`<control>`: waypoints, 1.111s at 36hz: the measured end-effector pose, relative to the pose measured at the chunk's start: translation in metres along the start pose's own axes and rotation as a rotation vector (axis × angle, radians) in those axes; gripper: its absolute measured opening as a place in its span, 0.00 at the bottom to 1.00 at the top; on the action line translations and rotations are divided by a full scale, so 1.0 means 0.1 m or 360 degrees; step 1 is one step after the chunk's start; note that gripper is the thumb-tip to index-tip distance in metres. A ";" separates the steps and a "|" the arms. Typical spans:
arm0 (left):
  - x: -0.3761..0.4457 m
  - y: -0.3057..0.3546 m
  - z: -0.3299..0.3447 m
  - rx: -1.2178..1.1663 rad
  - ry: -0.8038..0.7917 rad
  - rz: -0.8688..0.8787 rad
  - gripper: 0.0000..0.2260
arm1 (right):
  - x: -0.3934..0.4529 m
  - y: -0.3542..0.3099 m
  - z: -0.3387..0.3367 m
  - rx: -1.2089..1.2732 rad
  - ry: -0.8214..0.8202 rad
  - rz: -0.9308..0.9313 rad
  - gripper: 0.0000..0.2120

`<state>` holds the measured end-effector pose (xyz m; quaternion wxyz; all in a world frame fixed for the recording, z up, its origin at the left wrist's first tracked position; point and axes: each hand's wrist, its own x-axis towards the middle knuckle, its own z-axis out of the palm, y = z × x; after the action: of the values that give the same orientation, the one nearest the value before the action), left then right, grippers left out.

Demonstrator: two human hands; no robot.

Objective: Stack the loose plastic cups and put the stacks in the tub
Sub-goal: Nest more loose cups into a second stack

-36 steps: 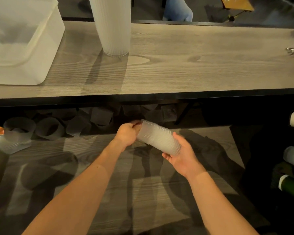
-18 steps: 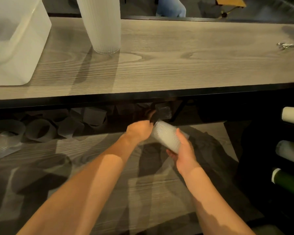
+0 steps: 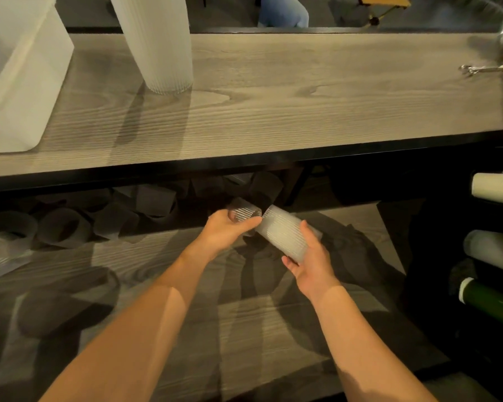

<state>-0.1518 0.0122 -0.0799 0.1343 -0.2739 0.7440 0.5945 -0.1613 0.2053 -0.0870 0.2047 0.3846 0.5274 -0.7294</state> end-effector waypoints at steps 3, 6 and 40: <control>-0.08 -0.04 -0.07 -0.0431 0.0086 0.0028 0.09 | 0.00 -0.02 -0.05 0.0012 0.0006 -0.0013 0.30; -0.10 -0.06 -0.14 -0.0824 0.0083 -0.0094 0.19 | -0.01 0.00 -0.07 -0.0016 0.0022 -0.0018 0.31; 0.27 0.41 0.55 0.0778 0.0208 0.0464 0.23 | 0.10 -0.33 -0.35 0.0032 -0.0265 0.0064 0.23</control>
<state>-0.2036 0.0639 -0.0751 0.0612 -0.1613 0.9038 0.3916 -0.1784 0.2510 -0.0797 0.2586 0.3351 0.4934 -0.7598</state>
